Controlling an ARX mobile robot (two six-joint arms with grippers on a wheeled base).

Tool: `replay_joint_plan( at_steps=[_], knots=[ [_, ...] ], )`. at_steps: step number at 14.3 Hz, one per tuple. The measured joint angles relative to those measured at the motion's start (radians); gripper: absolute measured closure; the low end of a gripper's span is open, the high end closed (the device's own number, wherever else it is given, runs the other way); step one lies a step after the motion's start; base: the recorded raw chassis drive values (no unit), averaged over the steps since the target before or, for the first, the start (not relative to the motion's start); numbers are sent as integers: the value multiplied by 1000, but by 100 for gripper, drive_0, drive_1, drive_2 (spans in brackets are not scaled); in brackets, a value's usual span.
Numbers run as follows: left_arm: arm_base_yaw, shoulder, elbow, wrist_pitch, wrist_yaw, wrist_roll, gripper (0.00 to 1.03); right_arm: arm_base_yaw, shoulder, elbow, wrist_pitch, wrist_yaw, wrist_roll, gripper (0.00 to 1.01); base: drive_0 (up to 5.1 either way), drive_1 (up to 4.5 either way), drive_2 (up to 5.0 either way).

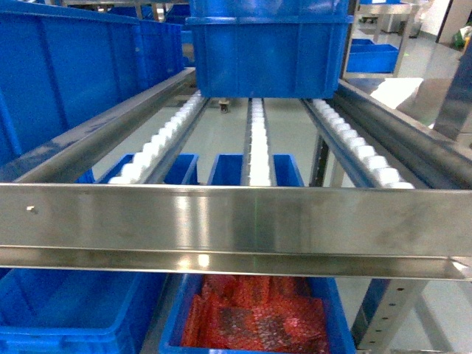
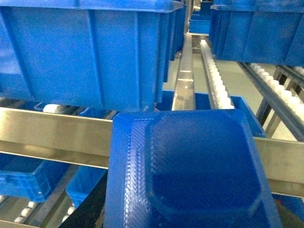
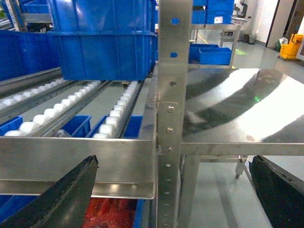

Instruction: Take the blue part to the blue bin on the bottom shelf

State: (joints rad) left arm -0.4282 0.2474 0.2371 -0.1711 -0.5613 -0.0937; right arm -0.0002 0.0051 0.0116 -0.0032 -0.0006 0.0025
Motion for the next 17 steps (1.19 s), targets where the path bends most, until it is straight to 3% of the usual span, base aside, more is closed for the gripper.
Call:
replay_joint_plan(
  at_steps=[12,17],
  knots=[
    [0,0,0,0,0,0,60,0,0,0,-3,0,0,3,-485,249,249],
    [2,-1,0,0,-4,0,60,0,0,0,-2,-2,0,3,0,0,0]
  ],
)
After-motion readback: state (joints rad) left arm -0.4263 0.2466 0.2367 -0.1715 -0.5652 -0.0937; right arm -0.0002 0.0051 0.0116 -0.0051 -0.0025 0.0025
